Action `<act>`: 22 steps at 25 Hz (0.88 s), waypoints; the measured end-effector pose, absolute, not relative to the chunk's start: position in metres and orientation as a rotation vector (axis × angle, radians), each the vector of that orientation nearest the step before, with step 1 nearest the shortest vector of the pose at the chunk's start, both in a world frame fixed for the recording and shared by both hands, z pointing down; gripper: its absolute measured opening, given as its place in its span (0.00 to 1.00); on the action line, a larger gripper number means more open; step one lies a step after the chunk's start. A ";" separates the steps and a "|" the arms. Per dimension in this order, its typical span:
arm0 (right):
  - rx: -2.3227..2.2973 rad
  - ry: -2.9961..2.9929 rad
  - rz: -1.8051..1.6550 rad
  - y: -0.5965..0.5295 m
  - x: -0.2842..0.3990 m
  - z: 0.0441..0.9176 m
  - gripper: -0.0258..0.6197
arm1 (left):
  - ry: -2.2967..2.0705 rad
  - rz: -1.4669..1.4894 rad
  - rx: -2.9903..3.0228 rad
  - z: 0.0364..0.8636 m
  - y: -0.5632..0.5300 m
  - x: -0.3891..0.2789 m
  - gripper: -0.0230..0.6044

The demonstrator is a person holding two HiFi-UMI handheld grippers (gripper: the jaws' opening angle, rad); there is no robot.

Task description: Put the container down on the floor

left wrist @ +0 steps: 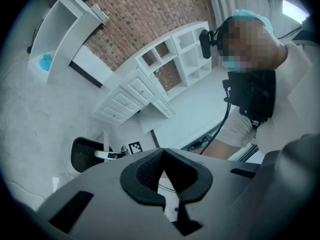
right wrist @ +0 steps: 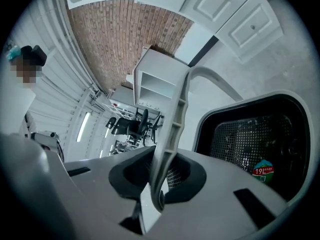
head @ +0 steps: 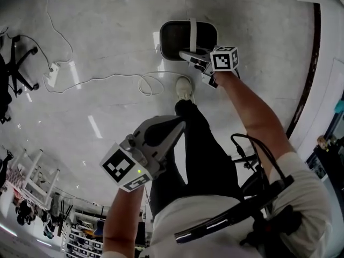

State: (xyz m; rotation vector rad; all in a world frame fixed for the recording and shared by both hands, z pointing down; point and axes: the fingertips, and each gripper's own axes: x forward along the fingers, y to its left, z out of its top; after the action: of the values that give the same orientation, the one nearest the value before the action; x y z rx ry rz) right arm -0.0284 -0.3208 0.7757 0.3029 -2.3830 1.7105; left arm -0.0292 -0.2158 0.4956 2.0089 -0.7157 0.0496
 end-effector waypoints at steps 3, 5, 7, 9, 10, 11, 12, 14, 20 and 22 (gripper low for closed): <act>0.307 -2.378 1.713 -0.326 -0.030 0.795 0.10 | -0.726 0.043 1.988 0.509 -0.216 -0.031 0.05; 0.312 -2.376 1.713 -0.331 -0.032 0.808 0.10 | -0.721 0.041 1.987 0.517 -0.216 -0.033 0.05; 0.319 -2.374 1.712 -0.337 -0.033 0.819 0.10 | -0.706 0.049 1.985 0.524 -0.215 -0.034 0.05; 0.328 -2.371 1.717 -0.339 -0.035 0.828 0.10 | -0.703 0.037 1.982 0.527 -0.216 -0.035 0.05; 0.331 -2.369 1.723 -0.338 -0.035 0.832 0.10 | -0.709 0.026 1.980 0.528 -0.217 -0.035 0.05; 0.333 -2.370 1.730 -0.338 -0.034 0.836 0.10 | -0.712 0.021 1.979 0.530 -0.216 -0.036 0.05; 0.335 -2.373 1.735 -0.339 -0.033 0.840 0.10 | -0.715 0.021 1.977 0.533 -0.215 -0.036 0.05; 0.331 -2.383 1.744 -0.340 -0.032 0.844 0.10 | -0.715 0.030 1.966 0.539 -0.211 -0.035 0.05; 0.270 -2.406 1.755 -0.330 -0.036 0.850 0.10 | -0.718 0.010 1.942 0.548 -0.207 -0.032 0.05; 0.251 -2.406 1.749 -0.326 -0.037 0.852 0.10 | -0.703 0.031 1.944 0.553 -0.201 -0.032 0.05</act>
State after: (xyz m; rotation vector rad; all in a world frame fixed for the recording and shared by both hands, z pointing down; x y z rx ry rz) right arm -0.0373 -0.3256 0.8515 0.2514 -2.4058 1.7491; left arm -0.0319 -0.2007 0.5527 1.9439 -0.7032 0.0306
